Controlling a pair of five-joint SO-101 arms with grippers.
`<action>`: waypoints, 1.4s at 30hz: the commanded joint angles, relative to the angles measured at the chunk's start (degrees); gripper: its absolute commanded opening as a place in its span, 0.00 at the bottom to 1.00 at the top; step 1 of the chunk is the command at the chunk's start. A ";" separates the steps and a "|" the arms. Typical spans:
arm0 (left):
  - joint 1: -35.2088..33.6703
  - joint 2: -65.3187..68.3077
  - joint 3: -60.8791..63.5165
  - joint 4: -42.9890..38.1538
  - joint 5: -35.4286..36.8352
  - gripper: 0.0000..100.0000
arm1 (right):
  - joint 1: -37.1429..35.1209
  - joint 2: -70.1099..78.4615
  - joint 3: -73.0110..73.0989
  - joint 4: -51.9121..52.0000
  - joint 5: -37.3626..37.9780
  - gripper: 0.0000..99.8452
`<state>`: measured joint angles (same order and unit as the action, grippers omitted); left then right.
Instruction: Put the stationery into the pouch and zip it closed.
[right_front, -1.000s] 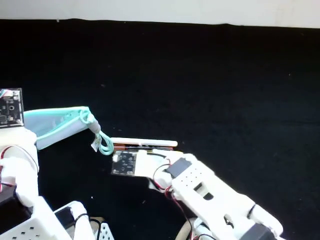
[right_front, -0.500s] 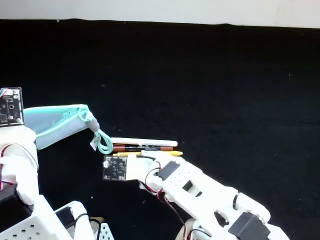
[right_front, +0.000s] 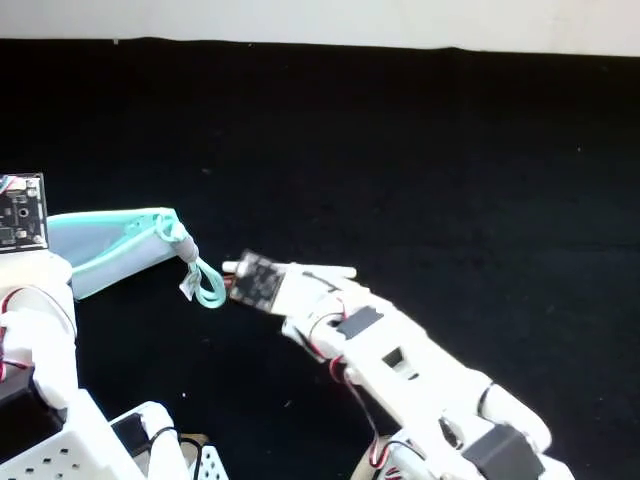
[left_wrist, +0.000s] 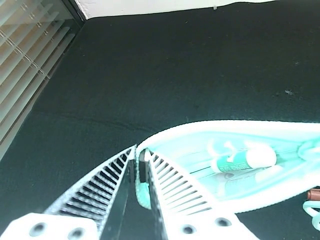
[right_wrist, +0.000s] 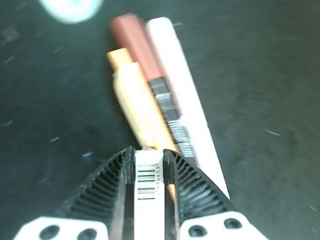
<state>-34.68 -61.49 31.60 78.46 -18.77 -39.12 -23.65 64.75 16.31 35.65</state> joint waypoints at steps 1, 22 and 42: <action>-0.31 0.57 1.45 -0.09 0.00 0.01 | 3.21 -5.23 -1.36 -1.19 -4.22 0.01; -0.13 0.92 1.63 0.18 0.00 0.01 | -7.08 -5.23 -50.33 -1.19 -39.38 0.01; -0.31 1.01 1.63 -0.62 0.00 0.01 | -22.73 11.21 -69.05 3.56 -40.79 0.01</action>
<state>-34.68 -61.49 31.60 78.37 -18.77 -61.54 -11.69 -2.15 18.59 -4.70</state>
